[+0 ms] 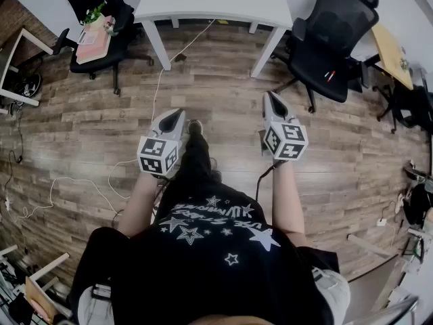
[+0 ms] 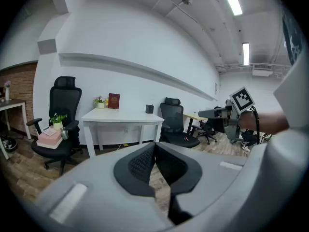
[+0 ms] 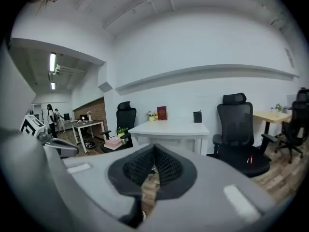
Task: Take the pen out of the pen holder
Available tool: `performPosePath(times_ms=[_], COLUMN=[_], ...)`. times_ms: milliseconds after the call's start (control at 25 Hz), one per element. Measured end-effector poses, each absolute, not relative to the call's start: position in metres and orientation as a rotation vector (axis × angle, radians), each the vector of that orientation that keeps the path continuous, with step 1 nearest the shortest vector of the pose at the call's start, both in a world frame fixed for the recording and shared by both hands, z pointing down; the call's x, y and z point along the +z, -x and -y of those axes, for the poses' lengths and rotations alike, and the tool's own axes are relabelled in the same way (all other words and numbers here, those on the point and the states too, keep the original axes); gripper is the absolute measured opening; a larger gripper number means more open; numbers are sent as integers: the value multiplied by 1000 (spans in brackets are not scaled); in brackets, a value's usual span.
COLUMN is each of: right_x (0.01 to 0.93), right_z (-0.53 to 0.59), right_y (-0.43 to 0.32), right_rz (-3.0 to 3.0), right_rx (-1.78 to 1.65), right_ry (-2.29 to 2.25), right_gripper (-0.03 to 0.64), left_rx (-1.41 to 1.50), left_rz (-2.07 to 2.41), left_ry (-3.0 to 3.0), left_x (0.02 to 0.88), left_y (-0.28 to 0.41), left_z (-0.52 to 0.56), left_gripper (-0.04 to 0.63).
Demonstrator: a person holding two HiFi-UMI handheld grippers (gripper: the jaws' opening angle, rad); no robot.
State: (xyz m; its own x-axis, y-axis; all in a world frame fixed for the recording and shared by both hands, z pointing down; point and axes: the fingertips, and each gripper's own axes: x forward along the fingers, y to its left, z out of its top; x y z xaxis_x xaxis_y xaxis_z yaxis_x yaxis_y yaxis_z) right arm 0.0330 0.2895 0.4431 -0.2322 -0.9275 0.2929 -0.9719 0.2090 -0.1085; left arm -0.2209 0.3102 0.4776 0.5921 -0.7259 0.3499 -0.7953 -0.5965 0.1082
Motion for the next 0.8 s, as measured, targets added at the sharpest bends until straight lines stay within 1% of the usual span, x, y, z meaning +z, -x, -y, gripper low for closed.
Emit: performPosePath(times_ms=[200, 400, 800], right_x=[433, 424, 439], right_z=[-298, -296, -277], right_y=[-10, 3, -24], right_rz=[2346, 2363, 2282], right_rx=[352, 319, 390], right_ry=[-1792, -1784, -1880], right_gripper=[5, 5, 5], left_rx=[383, 360, 387], left_rz=[1288, 1329, 1253], left_ry=[-2542, -2529, -2554], left_x=[481, 475, 481], left_y=[242, 259, 241], left_z=[-333, -331, -293], left_gripper=[11, 11, 11])
